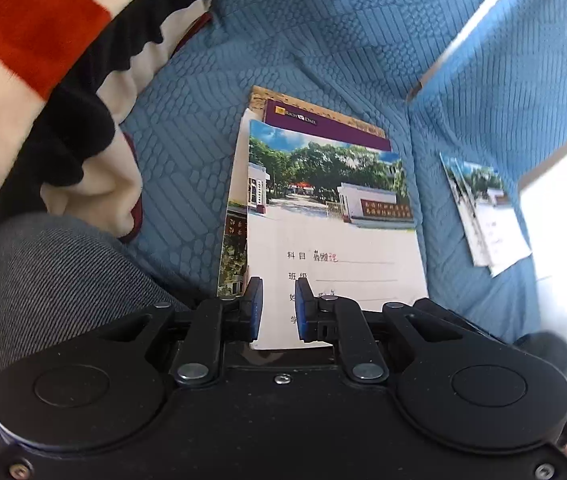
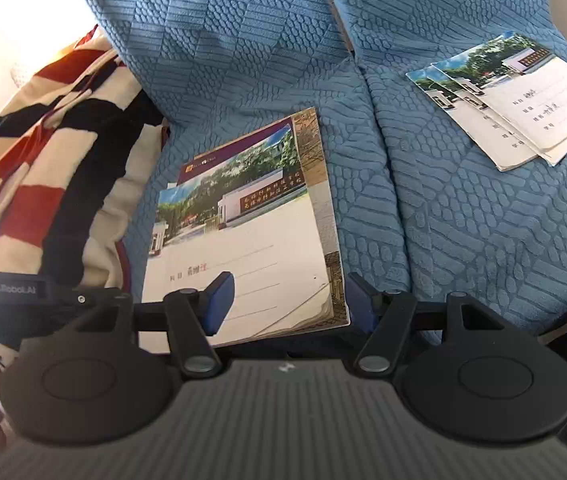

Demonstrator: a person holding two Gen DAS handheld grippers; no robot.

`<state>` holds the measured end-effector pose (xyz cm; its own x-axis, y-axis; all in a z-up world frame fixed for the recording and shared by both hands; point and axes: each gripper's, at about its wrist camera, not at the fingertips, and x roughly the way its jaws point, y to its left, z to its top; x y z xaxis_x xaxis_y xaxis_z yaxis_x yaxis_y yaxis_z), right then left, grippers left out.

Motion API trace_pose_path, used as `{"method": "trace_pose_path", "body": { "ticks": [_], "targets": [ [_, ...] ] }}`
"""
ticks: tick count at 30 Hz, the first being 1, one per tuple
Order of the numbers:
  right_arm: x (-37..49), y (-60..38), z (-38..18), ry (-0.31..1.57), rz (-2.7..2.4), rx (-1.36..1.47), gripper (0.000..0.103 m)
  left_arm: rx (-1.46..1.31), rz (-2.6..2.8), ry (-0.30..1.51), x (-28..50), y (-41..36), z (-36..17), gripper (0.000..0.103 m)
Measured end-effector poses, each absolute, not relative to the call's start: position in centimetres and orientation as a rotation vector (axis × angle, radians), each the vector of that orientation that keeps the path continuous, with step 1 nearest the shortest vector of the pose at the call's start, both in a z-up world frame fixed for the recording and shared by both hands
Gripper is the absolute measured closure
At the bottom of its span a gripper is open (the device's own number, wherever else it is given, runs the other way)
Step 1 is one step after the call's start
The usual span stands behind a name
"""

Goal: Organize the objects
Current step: 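Lower the brochures onto the purple book and open both tools, then withdraw both tools up and away from the book stack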

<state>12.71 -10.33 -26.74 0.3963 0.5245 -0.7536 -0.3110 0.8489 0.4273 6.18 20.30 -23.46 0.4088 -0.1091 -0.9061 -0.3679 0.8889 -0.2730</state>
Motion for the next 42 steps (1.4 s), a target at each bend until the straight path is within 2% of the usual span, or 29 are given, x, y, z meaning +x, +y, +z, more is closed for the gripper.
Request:
{"method": "trace_pose_path", "body": {
  "ticks": [3,8,14,24,30,42],
  "targets": [
    [12.6,-9.9,-27.0,1.043,0.544,0.215,0.046,-0.452,0.165,1.159,6.4,19.8,-23.9,0.089],
    [12.5,-9.3,-27.2,1.04,0.537,0.176,0.047,-0.481,0.15,1.183,6.7,19.8,-24.8,0.089],
    [12.4,-8.6,-27.6,1.054,0.544,0.13,0.056,-0.478,0.127,1.198,6.9,19.2,-25.2,0.089],
    [12.0,-8.2,-27.2,1.049,0.561,0.118,0.057,-0.488,0.142,1.188,7.0,18.9,-25.0,0.089],
    [12.6,-9.0,-24.7,0.997,0.554,0.121,0.057,-0.462,0.142,1.137,6.9,18.7,-22.6,0.089],
    [12.1,-11.9,-15.4,0.788,0.608,0.129,0.057,-0.381,0.097,0.965,6.0,15.4,-14.1,0.089]
  ]
}}
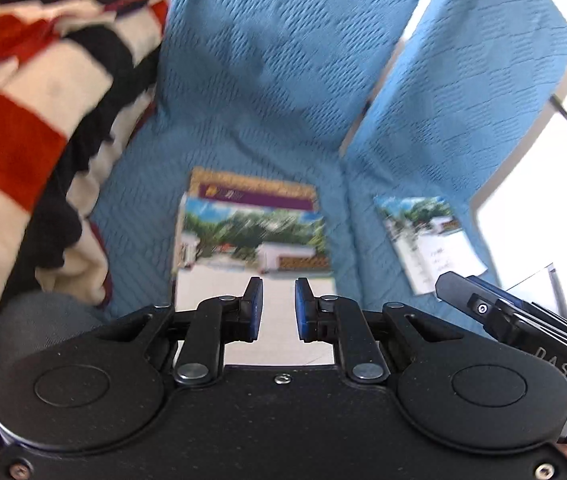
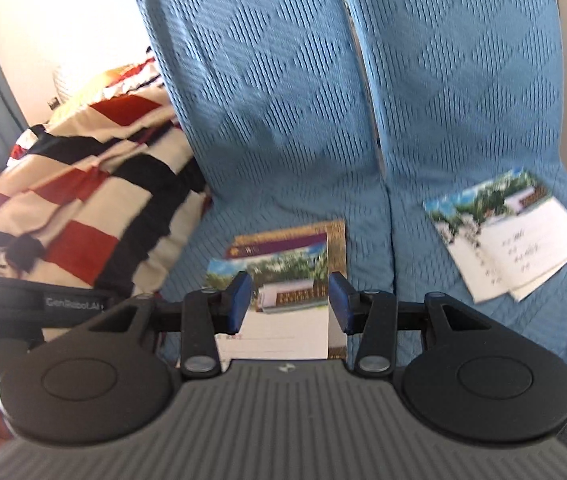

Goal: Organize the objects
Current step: 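Withdraw both tools up and away from the book stack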

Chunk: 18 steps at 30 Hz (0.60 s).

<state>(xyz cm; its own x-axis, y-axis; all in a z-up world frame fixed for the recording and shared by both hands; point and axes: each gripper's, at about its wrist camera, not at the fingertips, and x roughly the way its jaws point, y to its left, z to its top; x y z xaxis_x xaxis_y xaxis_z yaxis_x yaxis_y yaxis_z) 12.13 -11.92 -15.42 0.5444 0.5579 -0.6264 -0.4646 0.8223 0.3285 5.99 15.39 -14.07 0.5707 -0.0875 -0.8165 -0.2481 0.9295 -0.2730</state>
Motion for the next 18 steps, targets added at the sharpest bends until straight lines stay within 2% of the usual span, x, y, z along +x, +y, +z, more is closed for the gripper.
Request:
{"method": "trace_pose_path", "body": {
  "ticks": [9,18],
  "targets": [
    [10.3,-15.0,-11.8,0.737,0.593,0.108,0.056,-0.355,0.025,0.929,5.0,11.5,-11.1,0.088],
    [9.0,-16.9,-11.2,0.712,0.562,0.075,0.056,-0.32,0.013,0.932,4.2,8.3,-11.5,0.088]
  ]
}}
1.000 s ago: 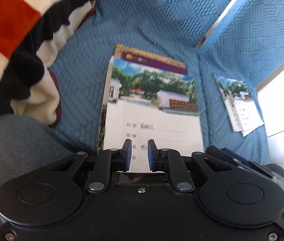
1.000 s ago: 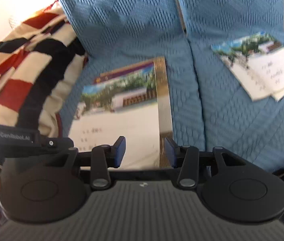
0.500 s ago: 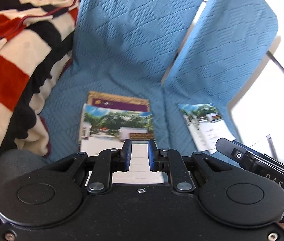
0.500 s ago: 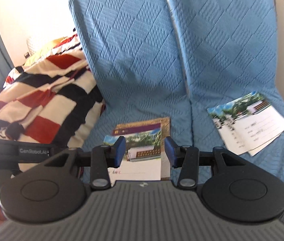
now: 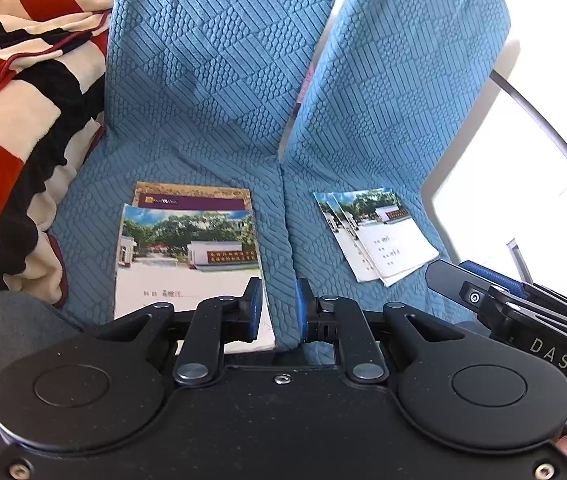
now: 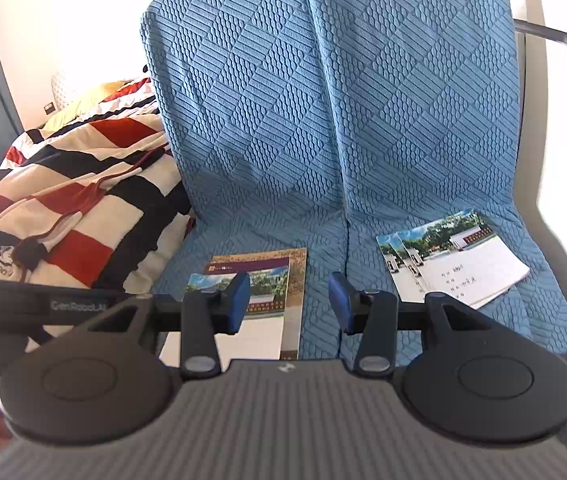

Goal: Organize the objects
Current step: 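Withdraw both tools up and away from the book stack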

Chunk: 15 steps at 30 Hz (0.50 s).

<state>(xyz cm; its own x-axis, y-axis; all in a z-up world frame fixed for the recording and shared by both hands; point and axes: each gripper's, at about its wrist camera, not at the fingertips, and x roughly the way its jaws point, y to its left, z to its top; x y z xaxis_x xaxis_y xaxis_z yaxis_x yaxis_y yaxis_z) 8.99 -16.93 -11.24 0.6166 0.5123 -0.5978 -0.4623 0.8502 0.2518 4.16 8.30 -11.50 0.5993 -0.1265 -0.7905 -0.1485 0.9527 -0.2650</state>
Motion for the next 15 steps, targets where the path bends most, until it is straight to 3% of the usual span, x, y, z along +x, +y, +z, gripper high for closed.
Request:
{"method": "trace_pose_path", "body": {
  "ticks": [15],
  "targets": [
    [9.5,-19.3,-12.5,0.736,0.553,0.069,0.056,-0.299,0.028,0.909,4.6,5.4,-11.4,0.086]
  ]
}}
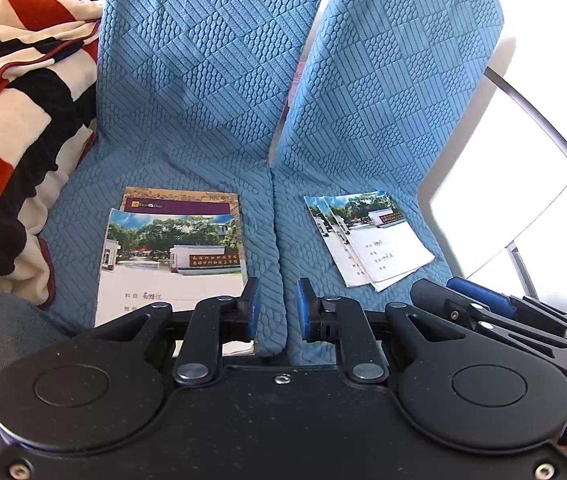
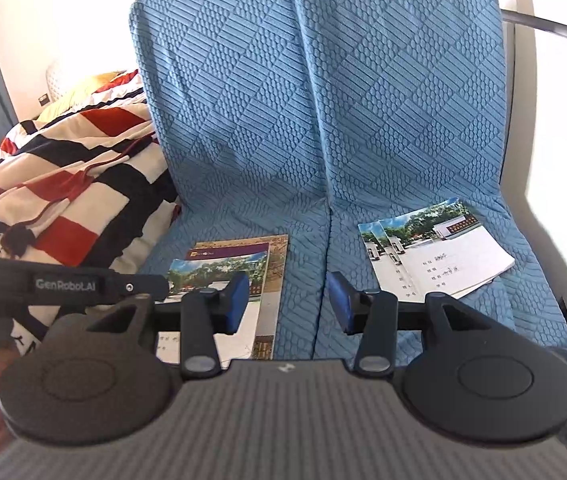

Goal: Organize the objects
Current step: 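Withdraw both tools up and away from the book stack, then move both tools toward the remaining scenic brochures on the seat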

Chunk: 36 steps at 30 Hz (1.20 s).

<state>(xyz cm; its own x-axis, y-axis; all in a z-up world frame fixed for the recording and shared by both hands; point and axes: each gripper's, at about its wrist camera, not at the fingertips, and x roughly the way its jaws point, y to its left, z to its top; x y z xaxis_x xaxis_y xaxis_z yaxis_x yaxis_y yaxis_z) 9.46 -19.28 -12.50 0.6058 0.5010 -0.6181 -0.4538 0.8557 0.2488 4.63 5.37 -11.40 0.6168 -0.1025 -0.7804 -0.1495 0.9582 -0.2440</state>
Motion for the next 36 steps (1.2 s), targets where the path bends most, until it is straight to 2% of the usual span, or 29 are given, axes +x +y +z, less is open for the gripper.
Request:
{"method": "trace_pose_path", "body": {
  "ticks": [15,29,31,32,33,35,36],
  "targets": [
    [10.9,-22.9,-13.8,0.745,0.502,0.076,0.056,-0.274,-0.021,0.934,6.7,0.3,-13.0,0.086],
    [11.4,-27.0,-14.5,0.735,0.396,0.107,0.056,-0.261,-0.083,0.914,8.7,-3.1,-13.9,0.075],
    [11.4,-27.2,-14.6,0.741,0.392,0.106,0.052,-0.253,-0.084,0.908,8.9,-3.4,-14.0,0.067],
    [11.5,-27.4,-14.7,0.745,0.392,0.108,0.041,-0.253,-0.096,0.908,9.0,-3.5,-14.1,0.064],
    [11.5,-27.6,-14.8,0.747,0.389,0.11,0.026,-0.254,-0.107,0.911,9.3,-3.6,-14.2,0.057],
    [11.7,-27.9,-15.1,0.756,0.373,0.112,0.015,-0.254,-0.095,0.917,9.7,-3.7,-14.6,0.052],
    [11.8,-28.0,-15.4,0.768,0.365,0.112,0.016,-0.25,-0.096,0.918,9.9,-3.7,-14.7,0.043]
  ]
}}
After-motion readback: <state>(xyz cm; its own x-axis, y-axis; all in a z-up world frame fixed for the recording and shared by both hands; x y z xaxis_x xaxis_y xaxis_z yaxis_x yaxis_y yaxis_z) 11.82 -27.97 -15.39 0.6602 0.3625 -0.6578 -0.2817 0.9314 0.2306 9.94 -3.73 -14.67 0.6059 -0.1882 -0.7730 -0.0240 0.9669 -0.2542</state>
